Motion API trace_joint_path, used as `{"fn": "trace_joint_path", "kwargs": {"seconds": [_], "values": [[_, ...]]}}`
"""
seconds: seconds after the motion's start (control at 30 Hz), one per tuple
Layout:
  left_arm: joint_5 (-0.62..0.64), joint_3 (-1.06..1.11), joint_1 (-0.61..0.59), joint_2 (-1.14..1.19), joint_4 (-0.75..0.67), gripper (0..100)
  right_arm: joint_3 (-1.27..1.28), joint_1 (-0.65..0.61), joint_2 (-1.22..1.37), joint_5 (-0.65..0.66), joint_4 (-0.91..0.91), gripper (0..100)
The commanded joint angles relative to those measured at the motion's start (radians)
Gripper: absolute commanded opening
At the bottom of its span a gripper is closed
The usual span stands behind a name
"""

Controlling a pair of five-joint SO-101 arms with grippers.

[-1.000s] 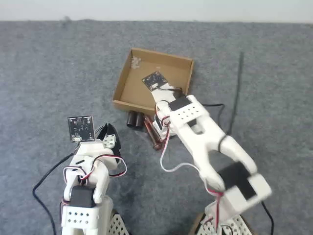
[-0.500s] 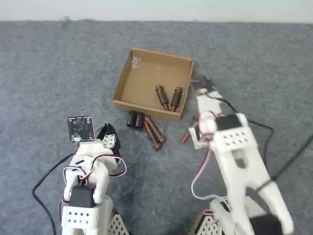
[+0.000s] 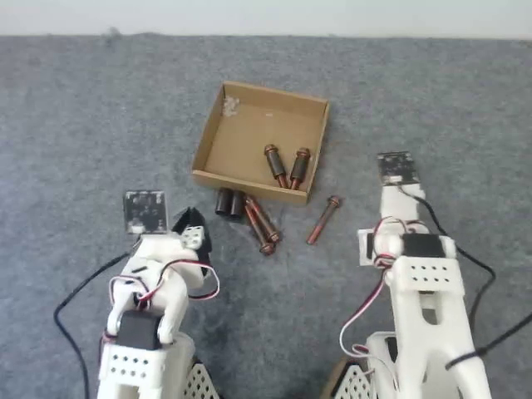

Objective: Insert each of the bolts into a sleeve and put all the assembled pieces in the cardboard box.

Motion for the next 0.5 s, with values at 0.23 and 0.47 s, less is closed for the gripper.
{"fn": "trace_joint_path", "kwargs": {"seconds": [0.23,0.47], "values": [[0.044,-0.539,0.272,0.776,0.003,2,0.028,0.308,-0.038,-0.049,-0.047,0.7],[0.043,-0.816,0.5,1.169,-0.003,2,0.064,0.392,-0.038,-0.048,-0.082,0.7]]}}
